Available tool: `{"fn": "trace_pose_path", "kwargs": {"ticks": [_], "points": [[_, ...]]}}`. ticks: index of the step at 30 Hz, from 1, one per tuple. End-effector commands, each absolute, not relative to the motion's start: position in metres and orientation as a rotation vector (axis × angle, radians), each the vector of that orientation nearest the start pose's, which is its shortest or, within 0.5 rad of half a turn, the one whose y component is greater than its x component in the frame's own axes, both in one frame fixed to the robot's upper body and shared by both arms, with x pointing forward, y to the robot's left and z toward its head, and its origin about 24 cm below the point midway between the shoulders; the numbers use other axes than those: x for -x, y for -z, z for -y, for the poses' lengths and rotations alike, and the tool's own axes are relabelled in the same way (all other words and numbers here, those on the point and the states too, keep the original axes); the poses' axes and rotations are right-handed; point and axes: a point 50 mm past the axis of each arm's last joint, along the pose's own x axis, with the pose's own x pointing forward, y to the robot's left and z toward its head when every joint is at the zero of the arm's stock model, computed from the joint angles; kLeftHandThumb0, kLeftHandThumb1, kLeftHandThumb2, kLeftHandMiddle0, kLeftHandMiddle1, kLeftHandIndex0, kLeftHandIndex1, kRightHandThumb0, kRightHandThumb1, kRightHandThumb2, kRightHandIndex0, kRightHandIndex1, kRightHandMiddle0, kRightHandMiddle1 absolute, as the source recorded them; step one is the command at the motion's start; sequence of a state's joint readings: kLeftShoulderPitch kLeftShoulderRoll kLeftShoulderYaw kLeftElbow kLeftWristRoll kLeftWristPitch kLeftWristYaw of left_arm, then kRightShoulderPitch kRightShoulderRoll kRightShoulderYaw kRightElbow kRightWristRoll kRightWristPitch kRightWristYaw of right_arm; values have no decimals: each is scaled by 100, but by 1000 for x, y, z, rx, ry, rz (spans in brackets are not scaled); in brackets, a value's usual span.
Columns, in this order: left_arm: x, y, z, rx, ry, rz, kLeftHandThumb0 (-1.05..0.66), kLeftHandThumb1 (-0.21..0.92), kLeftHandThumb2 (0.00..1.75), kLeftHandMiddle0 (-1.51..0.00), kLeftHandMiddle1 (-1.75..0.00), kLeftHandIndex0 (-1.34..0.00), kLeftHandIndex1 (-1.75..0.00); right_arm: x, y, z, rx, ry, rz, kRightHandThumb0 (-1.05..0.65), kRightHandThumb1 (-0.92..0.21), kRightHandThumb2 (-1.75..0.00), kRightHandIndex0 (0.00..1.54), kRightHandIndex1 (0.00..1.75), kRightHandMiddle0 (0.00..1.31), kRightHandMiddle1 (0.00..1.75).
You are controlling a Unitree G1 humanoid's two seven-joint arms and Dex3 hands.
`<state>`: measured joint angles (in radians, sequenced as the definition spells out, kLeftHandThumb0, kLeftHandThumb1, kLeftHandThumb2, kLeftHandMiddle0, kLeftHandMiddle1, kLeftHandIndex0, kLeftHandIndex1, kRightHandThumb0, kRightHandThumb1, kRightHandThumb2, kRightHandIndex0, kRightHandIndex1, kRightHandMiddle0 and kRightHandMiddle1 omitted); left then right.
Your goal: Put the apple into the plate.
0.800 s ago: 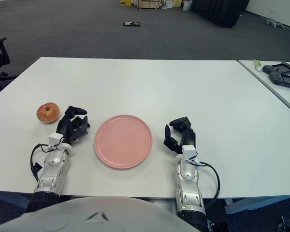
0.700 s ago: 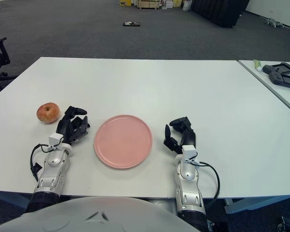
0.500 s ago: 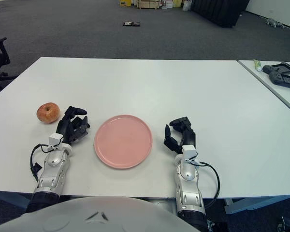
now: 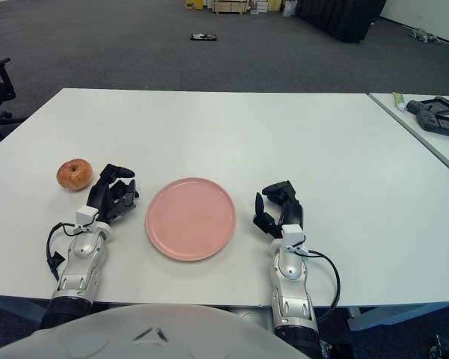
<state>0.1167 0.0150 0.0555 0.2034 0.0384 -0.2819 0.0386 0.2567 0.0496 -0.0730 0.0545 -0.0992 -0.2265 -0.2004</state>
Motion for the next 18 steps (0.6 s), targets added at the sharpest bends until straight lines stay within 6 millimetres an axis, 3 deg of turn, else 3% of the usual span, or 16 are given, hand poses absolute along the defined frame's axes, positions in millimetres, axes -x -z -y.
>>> {"fn": "trace_pose_path", "kwargs": {"ticks": [1, 13, 18], "points": [[-223, 0, -175, -95, -123, 3, -39, 62, 94, -71, -175, -38, -175, -193, 2, 181, 84, 322, -59, -39, -64, -92, 62, 146, 37, 175], [-220, -6, -168, -395, -230, 126, -38, 67, 87, -81, -175, -35, -175, -193, 3, 182, 79, 308, -65, -39, -65, -90, 59, 145, 36, 175], [-220, -8, -170, -664, -254, 227, -37, 73, 80, -83, -175, -31, -175, -193, 3, 182, 83, 310, -59, -39, -66, -89, 59, 145, 36, 175]]}}
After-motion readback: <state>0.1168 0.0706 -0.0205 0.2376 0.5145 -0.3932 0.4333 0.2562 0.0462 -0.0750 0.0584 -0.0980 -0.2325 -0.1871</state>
